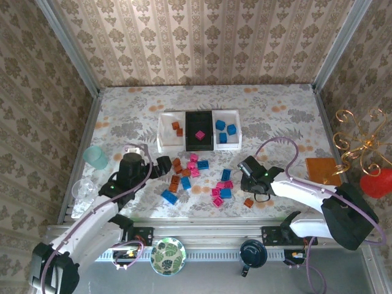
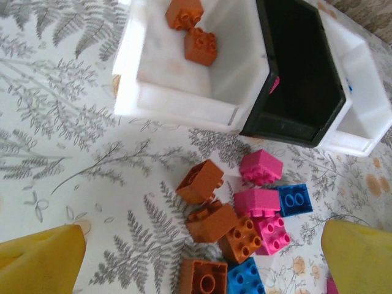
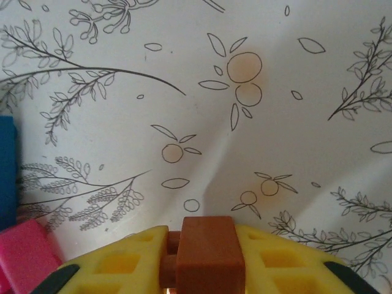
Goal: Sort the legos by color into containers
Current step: Pick up the lego from the bottom-center of the table, then place the lego in the container.
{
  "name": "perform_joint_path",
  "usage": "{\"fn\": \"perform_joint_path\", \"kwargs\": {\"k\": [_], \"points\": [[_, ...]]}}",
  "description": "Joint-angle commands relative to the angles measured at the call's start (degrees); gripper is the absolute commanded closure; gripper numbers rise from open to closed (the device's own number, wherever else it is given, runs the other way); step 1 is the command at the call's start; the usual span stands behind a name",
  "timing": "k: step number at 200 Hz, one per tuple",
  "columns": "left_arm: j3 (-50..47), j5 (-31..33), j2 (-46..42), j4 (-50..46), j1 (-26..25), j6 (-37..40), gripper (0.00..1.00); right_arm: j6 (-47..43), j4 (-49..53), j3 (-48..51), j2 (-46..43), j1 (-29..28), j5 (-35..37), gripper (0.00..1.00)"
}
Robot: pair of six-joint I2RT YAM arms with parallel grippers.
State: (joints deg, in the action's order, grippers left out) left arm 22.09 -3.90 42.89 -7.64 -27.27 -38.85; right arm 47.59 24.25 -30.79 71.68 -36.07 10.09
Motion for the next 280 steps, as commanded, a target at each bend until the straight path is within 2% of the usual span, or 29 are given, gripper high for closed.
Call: {"fn": "perform_joint_path", "kwargs": {"k": [1,30,49,79,139,170,188,203,217,227,253,280], "points": [[-0.72,-0.02,-3.31,-3.05,0.28,-1.38,0.00,-2.89,0.71,-2.93,-3.17,-0.62,-0.34,0.76],[-1.32,2.25,-6.50,-8.09,0.28,-0.37,0.00,-8.98,-1.05,-9.93,-5.51,-1.90,-4.38,0.83],[-2.16,2.76,-8.35,-10.40,0.28,-0.67,0.00,-13.33,-3.50,-18.43,-1.23,-3.55,-9.84,0.84],[-3.18,2.75,-10.51,-12.13,0.28,-1.64,0.00,-19.99,-4.25,-35.99,13.86,-7.38,-11.00,0.85],[-4.16,0.39,-11.93,-14.55,-0.21,-3.15,0.00,-25.32,-0.42,-71.33,45.62,-7.54,-9.30,0.85],[-4.57,0.21,-13.29,-16.81,-0.79,-3.42,0.00,-25.47,4.71,-86.80,57.92,-7.38,-7.26,0.84],[-4.66,0.30,-14.18,-17.99,-0.92,-3.51,0.00,-24.30,6.20,-93.19,62.59,-7.27,-6.19,0.77],[-4.66,0.21,-14.74,-18.45,-0.95,-3.60,0.00,-23.28,8.58,-96.90,65.02,-7.08,-6.12,0.65],[-4.61,0.12,-15.10,-18.65,-0.98,-3.69,0.00,-22.78,9.42,-99.55,66.08,-6.91,-6.23,0.47],[-4.60,0.03,-15.29,-18.79,-0.97,-3.68,0.00,-22.77,9.99,-100.61,65.93,-6.94,-6.31,0.39],[-4.42,-0.23,-15.76,-19.17,-1.04,-3.68,0.00,-23.49,9.43,-97.67,61.24,-7.35,-6.06,0.32],[-4.42,-0.14,-16.11,-18.93,-1.08,-3.60,0.00,-24.37,3.32,-83.32,50.01,-8.47,-6.13,0.29]]}}
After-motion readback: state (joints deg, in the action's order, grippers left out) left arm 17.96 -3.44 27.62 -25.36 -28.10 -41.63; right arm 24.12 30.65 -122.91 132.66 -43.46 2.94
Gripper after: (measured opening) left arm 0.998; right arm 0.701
